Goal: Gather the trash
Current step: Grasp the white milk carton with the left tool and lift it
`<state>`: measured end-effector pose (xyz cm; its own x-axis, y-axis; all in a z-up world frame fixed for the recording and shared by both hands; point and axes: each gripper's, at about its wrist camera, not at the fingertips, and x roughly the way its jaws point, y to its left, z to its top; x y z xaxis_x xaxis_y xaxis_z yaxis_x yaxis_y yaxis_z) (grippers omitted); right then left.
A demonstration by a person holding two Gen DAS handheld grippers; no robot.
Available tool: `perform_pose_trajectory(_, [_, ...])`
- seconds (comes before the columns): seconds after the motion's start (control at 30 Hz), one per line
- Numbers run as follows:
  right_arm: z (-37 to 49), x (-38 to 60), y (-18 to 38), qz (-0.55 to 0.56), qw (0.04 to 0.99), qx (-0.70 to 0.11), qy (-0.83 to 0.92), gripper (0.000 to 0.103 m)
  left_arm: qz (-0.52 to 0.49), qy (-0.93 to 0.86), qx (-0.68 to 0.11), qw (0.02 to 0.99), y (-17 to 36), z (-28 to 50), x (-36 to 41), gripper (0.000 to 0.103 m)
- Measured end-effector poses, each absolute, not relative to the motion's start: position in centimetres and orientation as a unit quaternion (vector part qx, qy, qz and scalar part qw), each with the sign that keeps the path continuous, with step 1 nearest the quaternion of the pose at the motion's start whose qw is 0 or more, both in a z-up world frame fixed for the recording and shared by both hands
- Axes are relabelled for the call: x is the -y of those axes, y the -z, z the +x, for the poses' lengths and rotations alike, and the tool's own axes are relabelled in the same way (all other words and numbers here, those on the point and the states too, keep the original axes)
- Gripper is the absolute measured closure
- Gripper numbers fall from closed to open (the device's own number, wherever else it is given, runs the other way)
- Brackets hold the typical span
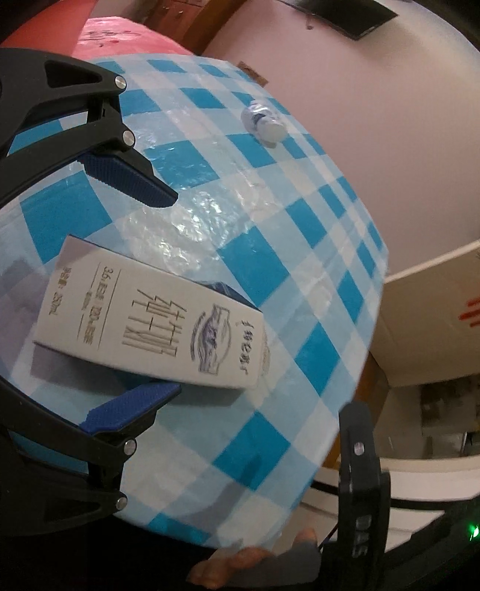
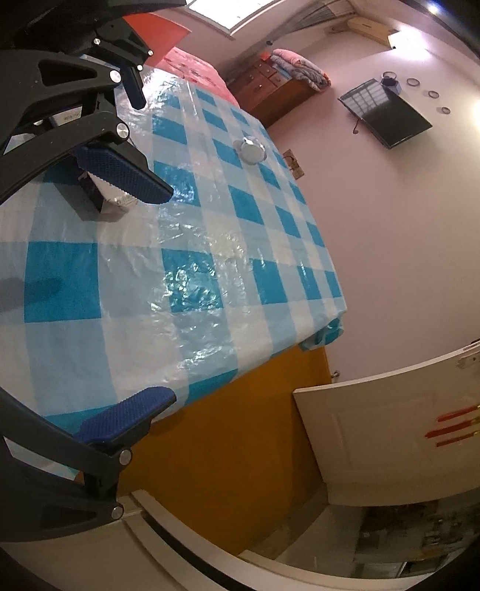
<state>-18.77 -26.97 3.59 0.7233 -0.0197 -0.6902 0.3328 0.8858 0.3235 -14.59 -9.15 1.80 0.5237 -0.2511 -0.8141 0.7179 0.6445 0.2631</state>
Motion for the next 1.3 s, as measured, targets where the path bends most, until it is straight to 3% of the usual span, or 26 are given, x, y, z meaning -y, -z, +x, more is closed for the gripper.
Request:
perform_pose_trajectory(0.7, [-16.8,26.0,-2.3,0.226,0.896,-0.379,0.053,0.005,0.171,0.122,-0.445,0.870,-0.7,-3.1,0.6,0.009])
perform_pose_trajectory(1.03, [-13.8,23.5,-2.0,0.204,0.891,-0.405,0.022,0.005,0.148,0.076,-0.427,0.889,-1.0,0.9,-2.2,0.009])
perform_pose_trajectory(1.3, [-12.3,21.8,-2.0,0.186,0.887,-0.422,0.010,0.005,0.074,0.065,-0.428,0.898,-2.0,5.8,-3.8,0.009])
